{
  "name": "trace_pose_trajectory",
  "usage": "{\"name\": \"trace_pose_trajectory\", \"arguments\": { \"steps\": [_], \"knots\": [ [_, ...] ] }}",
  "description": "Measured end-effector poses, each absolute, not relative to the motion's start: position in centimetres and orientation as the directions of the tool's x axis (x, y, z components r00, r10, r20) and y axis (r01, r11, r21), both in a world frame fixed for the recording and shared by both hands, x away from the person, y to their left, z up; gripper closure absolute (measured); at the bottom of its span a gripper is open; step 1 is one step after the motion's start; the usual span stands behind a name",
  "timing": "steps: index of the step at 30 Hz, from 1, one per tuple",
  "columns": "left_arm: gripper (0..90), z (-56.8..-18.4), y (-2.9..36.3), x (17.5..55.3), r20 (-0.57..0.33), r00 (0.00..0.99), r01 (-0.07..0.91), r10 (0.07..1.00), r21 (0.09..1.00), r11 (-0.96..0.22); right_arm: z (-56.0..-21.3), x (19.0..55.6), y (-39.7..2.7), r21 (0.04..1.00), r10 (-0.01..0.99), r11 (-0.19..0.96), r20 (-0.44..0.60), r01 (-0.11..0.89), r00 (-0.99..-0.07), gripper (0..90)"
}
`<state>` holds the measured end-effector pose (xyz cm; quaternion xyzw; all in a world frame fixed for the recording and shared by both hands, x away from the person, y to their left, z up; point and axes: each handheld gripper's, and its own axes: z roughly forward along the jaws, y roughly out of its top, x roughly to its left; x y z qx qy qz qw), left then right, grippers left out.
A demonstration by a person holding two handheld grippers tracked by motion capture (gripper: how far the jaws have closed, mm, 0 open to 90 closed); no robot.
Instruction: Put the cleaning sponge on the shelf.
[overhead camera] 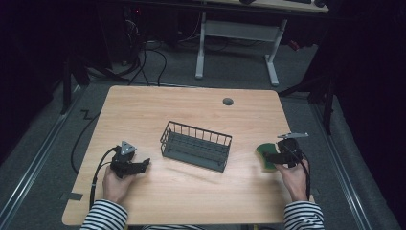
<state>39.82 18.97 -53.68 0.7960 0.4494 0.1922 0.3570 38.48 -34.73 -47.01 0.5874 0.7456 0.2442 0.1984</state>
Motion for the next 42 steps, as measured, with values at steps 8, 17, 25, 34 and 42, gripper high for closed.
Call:
{"name": "trace_pose_trajectory", "arguments": {
  "steps": [8, 17, 25, 34, 42],
  "knots": [
    [25.0, -53.7, 18.9, 39.8, -0.012, 0.515, 0.583, 0.857, 0.737, -0.341, -47.3, 39.8, -34.4, 0.522, 0.971, 0.214, -0.024, 0.826, -0.237, 23.5],
    [25.0, -53.7, 18.9, 39.8, -0.012, 0.515, 0.584, 0.857, 0.737, -0.34, -47.7, 40.8, -34.2, 0.448, 0.974, 0.22, -0.046, 0.866, -0.224, 21.1],
    [25.0, -53.7, 18.9, 39.8, -0.013, 0.512, 0.585, 0.859, 0.737, -0.338, -48.2, 41.3, -34.3, 0.401, 0.973, 0.225, -0.048, 0.888, -0.225, 22.6],
    [25.0, -53.7, 18.9, 39.8, -0.013, 0.511, 0.586, 0.859, 0.737, -0.338, -48.7, 41.6, -34.2, 0.365, 0.971, 0.236, -0.049, 0.901, -0.234, 28.5],
    [25.0, -53.7, 18.9, 39.8, -0.013, 0.511, 0.586, 0.86, 0.737, -0.337, -48.6, 41.6, -34.3, 0.357, 0.972, 0.227, -0.024, 0.906, -0.234, 30.6]
  ]
}}
